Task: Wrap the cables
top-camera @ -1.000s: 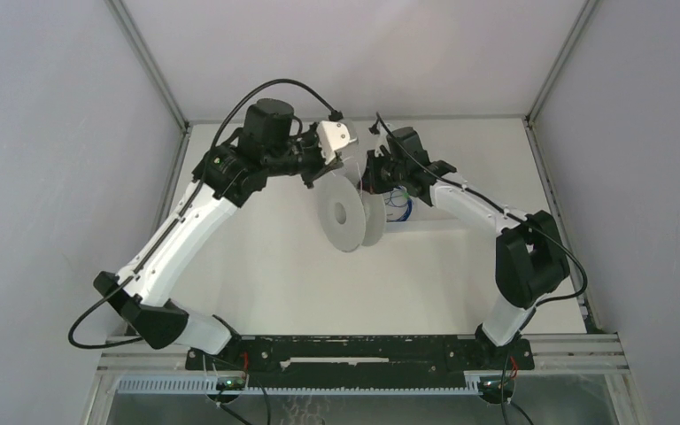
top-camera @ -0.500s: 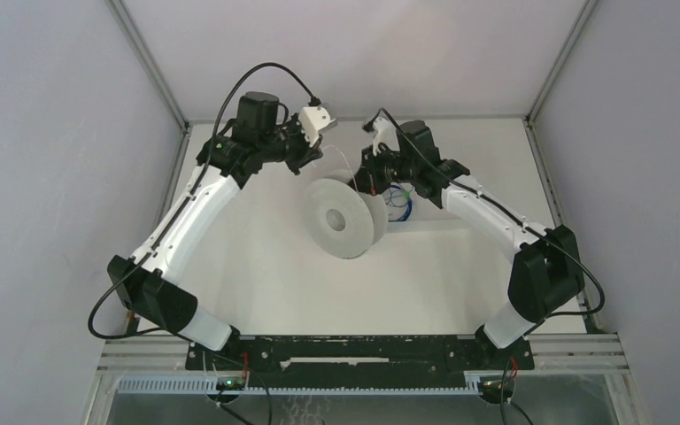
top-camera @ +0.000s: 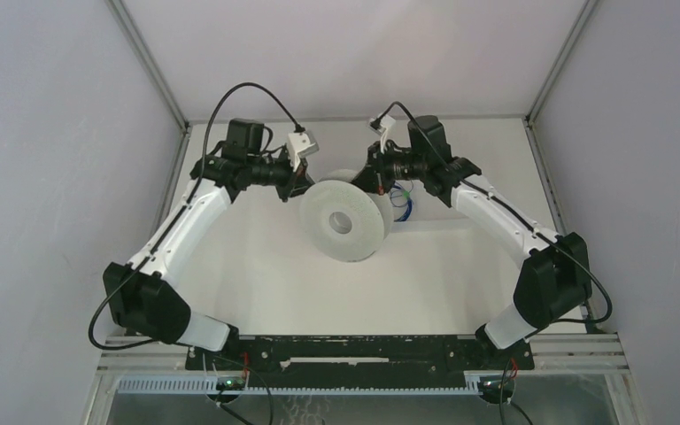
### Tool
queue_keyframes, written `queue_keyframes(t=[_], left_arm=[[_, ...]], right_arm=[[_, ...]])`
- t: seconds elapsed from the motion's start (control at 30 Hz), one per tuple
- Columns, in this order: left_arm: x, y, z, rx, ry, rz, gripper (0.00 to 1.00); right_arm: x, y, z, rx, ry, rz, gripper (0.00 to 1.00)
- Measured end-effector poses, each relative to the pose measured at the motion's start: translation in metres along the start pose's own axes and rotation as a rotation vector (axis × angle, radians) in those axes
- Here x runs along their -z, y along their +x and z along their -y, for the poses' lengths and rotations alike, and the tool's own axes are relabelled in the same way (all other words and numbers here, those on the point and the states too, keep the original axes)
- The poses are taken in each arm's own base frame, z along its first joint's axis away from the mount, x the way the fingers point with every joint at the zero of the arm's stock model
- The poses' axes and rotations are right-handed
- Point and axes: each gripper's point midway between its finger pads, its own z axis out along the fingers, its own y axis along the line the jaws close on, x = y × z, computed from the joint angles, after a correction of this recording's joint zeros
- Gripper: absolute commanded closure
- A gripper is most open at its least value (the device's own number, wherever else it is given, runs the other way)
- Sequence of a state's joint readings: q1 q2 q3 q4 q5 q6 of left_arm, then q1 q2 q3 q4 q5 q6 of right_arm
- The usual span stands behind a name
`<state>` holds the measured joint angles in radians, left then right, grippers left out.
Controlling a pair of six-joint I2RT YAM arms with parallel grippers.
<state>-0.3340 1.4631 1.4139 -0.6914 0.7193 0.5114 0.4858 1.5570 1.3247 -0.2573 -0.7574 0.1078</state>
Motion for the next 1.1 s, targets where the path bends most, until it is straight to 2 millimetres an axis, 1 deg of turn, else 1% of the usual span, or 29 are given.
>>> queue_keyframes(t=[0.07, 0.17, 0.37, 0.5, 0.6, 0.77, 0.9, 1.0, 1.1], left_arm=[[0.003, 0.003, 0.014, 0.003, 0.038, 0.015, 1.00], [0.012, 0.000, 0.025, -0.014, 0.049, 0.042, 1.00], [0.039, -0.016, 0.033, -0.096, 0.007, 0.099, 1.00], [0.051, -0.018, 0.037, -0.128, -0.012, 0.108, 1.00], [0.054, -0.019, 0.035, -0.143, -0.024, 0.109, 1.00], [0.053, -0.014, 0.028, -0.139, -0.037, 0.098, 1.00], [0.052, -0.005, 0.014, -0.104, -0.057, 0.077, 1.00], [0.055, 0.002, 0.001, -0.083, -0.085, 0.067, 0.99], [0.059, 0.006, -0.002, -0.084, -0.091, 0.062, 1.00]], right_arm=[[0.003, -0.002, -0.001, 0.003, -0.008, 0.005, 1.00], [0.006, -0.002, -0.002, 0.003, -0.022, 0.004, 1.00], [0.012, -0.004, -0.002, -0.022, -0.052, 0.009, 1.00], [0.018, -0.012, 0.006, -0.037, -0.037, 0.038, 1.00], [0.021, -0.016, 0.009, -0.039, -0.040, 0.051, 1.00], [0.021, -0.016, 0.000, -0.045, -0.086, 0.048, 1.00], [0.022, -0.015, -0.004, -0.044, -0.108, 0.043, 1.00], [0.022, -0.015, -0.005, -0.044, -0.116, 0.042, 1.00], [0.022, -0.016, -0.007, -0.047, -0.122, 0.046, 1.00]])
